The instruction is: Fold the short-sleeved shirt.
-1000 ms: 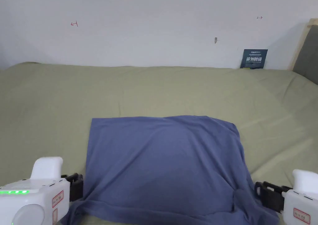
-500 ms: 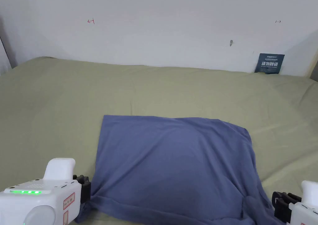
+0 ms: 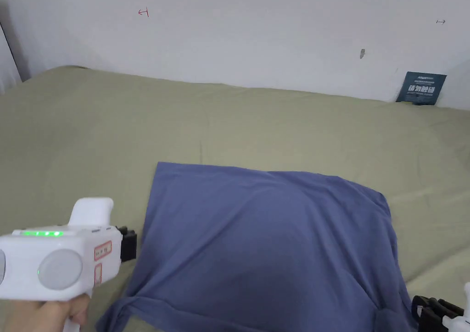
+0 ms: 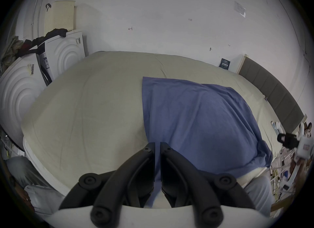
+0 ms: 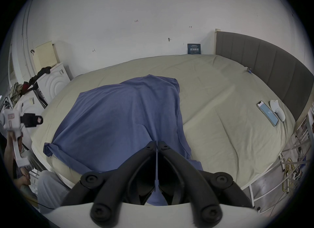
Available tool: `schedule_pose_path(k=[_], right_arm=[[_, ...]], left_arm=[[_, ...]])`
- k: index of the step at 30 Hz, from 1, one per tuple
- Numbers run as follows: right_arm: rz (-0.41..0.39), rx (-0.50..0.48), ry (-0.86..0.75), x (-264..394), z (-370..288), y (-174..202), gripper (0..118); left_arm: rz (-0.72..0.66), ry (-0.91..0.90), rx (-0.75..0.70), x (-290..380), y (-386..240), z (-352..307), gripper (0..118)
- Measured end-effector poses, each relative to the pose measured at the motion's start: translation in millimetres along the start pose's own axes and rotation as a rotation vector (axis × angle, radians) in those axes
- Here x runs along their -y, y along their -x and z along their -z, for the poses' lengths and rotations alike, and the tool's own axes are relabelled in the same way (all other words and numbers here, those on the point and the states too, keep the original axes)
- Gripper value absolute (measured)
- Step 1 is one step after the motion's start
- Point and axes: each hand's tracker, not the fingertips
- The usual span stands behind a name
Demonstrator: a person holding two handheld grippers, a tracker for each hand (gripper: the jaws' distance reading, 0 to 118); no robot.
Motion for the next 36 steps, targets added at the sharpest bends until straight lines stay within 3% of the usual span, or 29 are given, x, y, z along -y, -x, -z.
schedule_pose_path(k=[10,18,19,20,21,22,23,27,28,31,32,33,34,35,36], right_arm=[[0.002,0.017,0.011,-42,67,1,4],[-0.035,0.008,-0.013,-98,157,14,4],[-0.042,0.007,-0.011,-102,165,16,4],[-0.047,0.008,-0.012,-105,172,17,4],[-0.051,0.006,-0.008,-107,178,18,4],[-0.049,0.001,-0.004,-107,182,18,4],[-0.045,-0.002,0.002,-108,187,18,4],[-0.041,-0.009,0.016,-109,196,20,4],[-0.045,-0.008,0.018,-109,196,20,4],[-0.042,-0.009,0.028,-110,192,17,4],[-0.040,-0.008,0.032,-112,191,15,4],[-0.035,-0.009,0.033,-113,191,11,4],[-0.032,-0.009,0.045,-115,192,7,4],[-0.031,0.005,0.058,-118,195,3,4],[-0.028,0.013,0.060,-121,196,-1,4]], left_arm=[[-0.004,0.048,-0.059,-117,-1,156,5],[0.009,0.108,-0.146,-162,0,257,7],[0.003,0.114,-0.153,-167,3,266,16],[0.004,0.129,-0.165,-172,4,274,44],[0.006,0.176,-0.178,-176,5,287,107],[0.003,0.234,-0.185,-178,5,300,118],[-0.024,0.147,-0.152,-183,6,308,114],[0.020,0.272,-0.164,-183,1,348,114],[0.034,0.280,-0.169,-173,-10,314,111],[0.060,0.266,-0.160,-167,-14,317,87],[0.058,0.263,-0.165,-167,-16,314,71],[0.060,0.254,-0.147,-168,-17,310,38],[0.071,0.249,-0.123,-170,-20,306,12],[0.112,0.229,-0.150,-171,-24,302,2],[0.142,0.222,-0.155,-171,-26,300,2]])
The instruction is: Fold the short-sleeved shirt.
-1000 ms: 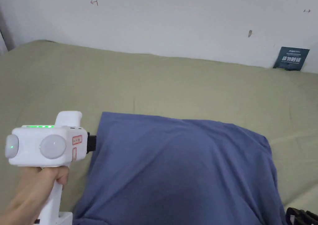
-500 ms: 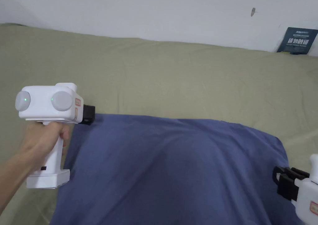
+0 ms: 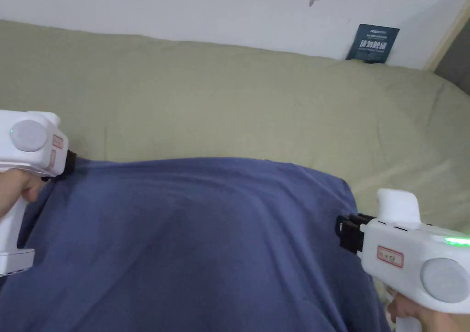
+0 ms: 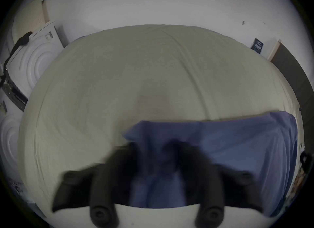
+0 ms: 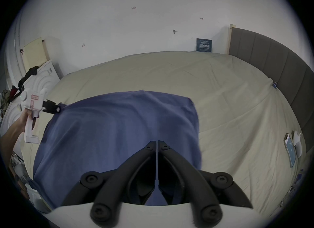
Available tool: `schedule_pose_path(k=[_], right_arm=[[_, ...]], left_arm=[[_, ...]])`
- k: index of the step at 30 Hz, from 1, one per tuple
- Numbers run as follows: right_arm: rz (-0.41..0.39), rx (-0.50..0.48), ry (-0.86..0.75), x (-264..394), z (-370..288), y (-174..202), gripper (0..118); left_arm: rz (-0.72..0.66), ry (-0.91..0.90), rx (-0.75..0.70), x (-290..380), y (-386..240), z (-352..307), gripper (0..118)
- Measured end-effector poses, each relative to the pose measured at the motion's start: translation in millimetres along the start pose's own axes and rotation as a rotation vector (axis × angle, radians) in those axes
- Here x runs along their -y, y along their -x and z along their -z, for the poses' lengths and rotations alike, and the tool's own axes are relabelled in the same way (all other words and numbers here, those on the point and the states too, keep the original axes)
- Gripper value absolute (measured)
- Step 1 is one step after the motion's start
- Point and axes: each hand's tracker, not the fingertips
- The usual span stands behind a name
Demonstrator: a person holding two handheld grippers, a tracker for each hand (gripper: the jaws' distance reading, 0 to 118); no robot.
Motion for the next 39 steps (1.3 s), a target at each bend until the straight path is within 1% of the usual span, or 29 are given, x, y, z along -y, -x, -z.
schedule_pose_path(k=[1,4,6,8,9,10,11,12,14,16,18,20,21,22,23,24,25,26,27,28,30,32,35,37,38,39], right_arm=[[0.002,0.008,0.003,-6,2,-8,4],[0.024,0.052,0.009,-32,10,-35,4],[0.031,0.089,0.060,-54,23,-56,12],[0.062,0.103,0.087,-74,43,-73,25],[0.087,0.096,0.145,-85,59,-82,78],[0.117,0.092,0.197,-92,72,-84,111],[0.130,0.092,0.223,-97,84,-88,118],[0.121,0.101,0.231,-104,96,-87,118],[0.119,0.101,0.297,-108,116,-81,118],[0.059,0.095,0.337,-106,136,-72,118],[0.004,0.145,0.373,-99,151,-62,118],[-0.016,0.118,0.417,-93,161,-55,113],[-0.027,0.153,0.390,-91,159,-49,111],[-0.039,0.153,0.369,-90,155,-50,102],[-0.032,0.123,0.364,-94,148,-50,86],[-0.045,0.109,0.335,-98,137,-49,36],[-0.073,0.109,0.302,-103,128,-47,3],[-0.082,0.099,0.288,-103,121,-50,3],[-0.069,0.105,0.271,-106,108,-50,3],[-0.054,0.087,0.277,-110,97,-50,3],[-0.055,0.076,0.223,-117,70,-51,3],[-0.032,0.022,0.183,-128,32,-49,3],[-0.072,-0.014,0.111,-142,-24,-44,3],[-0.097,-0.031,0.072,-153,-66,-40,3],[-0.096,-0.028,0.037,-157,-85,-37,3],[-0.104,-0.042,0.011,-161,-107,-36,3]], left_arm=[[-0.016,0.022,0.028,0,1,1,2],[-0.012,0.046,0.030,-1,3,10,2],[-0.017,0.048,0.040,-2,7,14,2],[-0.016,0.034,0.033,2,0,7,2],[-0.011,0.031,0.035,3,-2,7,2],[0.001,0.030,0.034,4,-4,7,2],[0.007,0.030,0.037,3,-3,7,2],[0.008,0.028,0.036,3,-3,7,2],[0.007,0.027,0.035,3,-5,9,2],[0.009,0.024,0.038,4,-4,10,2],[0.015,0.018,0.036,5,-6,11,2],[0.017,0.016,0.037,4,-4,13,2],[0.019,0.016,0.037,4,-4,13,2],[0.021,0.016,0.037,3,-4,14,2],[0.022,0.014,0.039,3,-2,13,2],[0.021,0.012,0.039,2,-1,12,2],[0.017,0.012,0.038,1,-1,9,2],[0.015,0.014,0.039,-1,0,6,2],[0.012,0.016,0.038,1,0,-1,2],[0.012,0.018,0.035,2,1,-10,2],[0.012,0.011,0.036,1,4,-31,2],[0.012,-0.024,0.038,1,9,-64,2],[0.016,-0.081,0.027,-5,20,-117,2],[-0.016,-0.144,0.027,-8,30,-159,2],[-0.006,-0.138,0.027,-7,28,-154,2],[-0.014,-0.199,0.025,-8,37,-199,2]])
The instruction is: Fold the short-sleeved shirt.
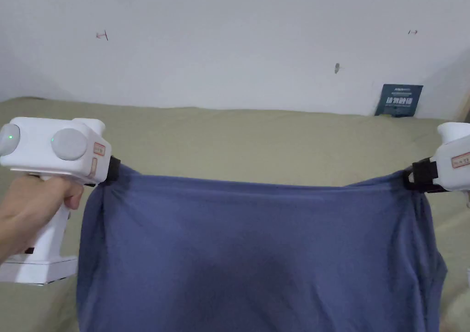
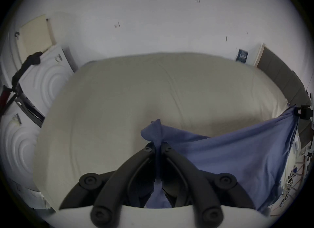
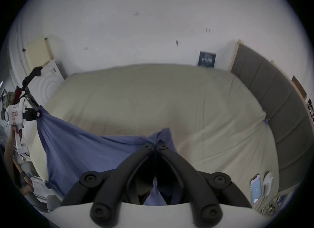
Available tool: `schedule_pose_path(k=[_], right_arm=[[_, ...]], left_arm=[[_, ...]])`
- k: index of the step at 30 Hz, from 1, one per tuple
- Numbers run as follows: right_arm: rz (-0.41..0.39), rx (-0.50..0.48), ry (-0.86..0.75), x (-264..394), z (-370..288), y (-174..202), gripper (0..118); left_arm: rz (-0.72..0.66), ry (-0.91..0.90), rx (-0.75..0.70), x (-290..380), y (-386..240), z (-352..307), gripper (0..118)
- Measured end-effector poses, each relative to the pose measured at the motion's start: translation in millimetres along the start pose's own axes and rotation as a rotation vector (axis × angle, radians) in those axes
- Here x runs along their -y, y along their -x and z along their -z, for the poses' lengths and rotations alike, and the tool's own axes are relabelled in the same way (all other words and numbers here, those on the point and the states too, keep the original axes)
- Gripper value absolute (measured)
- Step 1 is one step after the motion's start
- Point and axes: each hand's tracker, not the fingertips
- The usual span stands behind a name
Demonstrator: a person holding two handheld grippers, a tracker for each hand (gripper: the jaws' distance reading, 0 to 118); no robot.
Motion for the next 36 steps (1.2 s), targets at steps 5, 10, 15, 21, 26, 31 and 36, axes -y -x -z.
schedule_pose_path(k=[5,10,15,21,26,31,36], right_arm=[[0.001,-0.009,-0.152,-22,-99,10,3],[-0.008,0.009,-0.285,-45,-176,24,3],[0.003,0.036,-0.405,-59,-220,41,3],[-0.013,0.042,-0.469,-76,-253,54,3],[-0.028,0.059,-0.477,-92,-252,60,3],[-0.039,0.075,-0.473,-109,-236,62,3],[-0.055,0.104,-0.454,-133,-214,62,3]], left_arm=[[-0.013,-0.143,-0.017,-21,14,-107,2],[-0.030,-0.282,-0.032,-38,24,-196,2],[-0.069,-0.413,-0.058,-46,32,-250,2],[-0.073,-0.471,-0.089,-57,35,-283,2],[-0.087,-0.470,-0.101,-71,36,-283,2],[-0.075,-0.459,-0.117,-86,31,-267,2],[-0.072,-0.432,-0.124,-105,23,-247,2]])
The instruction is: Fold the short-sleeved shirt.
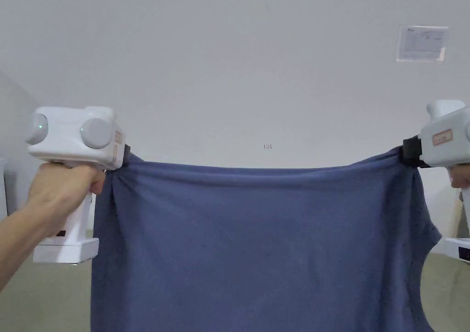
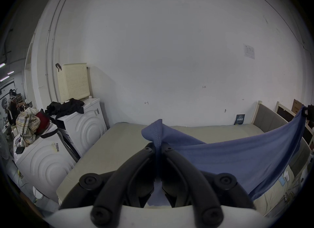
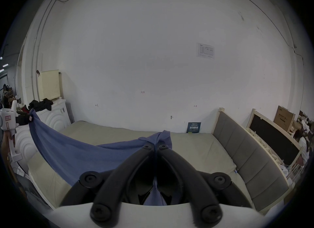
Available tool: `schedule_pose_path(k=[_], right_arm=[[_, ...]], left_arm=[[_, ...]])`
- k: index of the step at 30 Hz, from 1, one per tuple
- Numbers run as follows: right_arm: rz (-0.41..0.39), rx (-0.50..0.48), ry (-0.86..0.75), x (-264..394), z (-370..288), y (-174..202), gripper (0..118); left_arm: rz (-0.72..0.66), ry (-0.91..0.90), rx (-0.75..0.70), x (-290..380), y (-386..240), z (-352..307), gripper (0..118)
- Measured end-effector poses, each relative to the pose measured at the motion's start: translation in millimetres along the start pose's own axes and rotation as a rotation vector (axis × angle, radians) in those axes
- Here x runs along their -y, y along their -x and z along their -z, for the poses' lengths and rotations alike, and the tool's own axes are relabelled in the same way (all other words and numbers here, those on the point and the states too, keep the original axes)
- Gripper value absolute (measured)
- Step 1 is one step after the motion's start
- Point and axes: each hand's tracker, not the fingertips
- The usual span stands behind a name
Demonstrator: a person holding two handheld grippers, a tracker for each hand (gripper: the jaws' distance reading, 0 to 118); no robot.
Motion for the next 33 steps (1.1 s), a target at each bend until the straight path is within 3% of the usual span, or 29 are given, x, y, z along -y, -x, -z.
schedule_pose_path(k=[19,27,33], right_arm=[[-0.085,0.098,-0.011,-77,135,-6,3],[-0.051,0.111,-0.042,-94,192,-8,3],[-0.024,0.116,-0.022,-69,242,-9,3]], left_arm=[[0.034,-0.025,-0.053,-59,-56,114,2],[0.043,-0.044,-0.077,-71,-74,177,2],[0.037,-0.031,-0.096,-55,-82,225,2]])
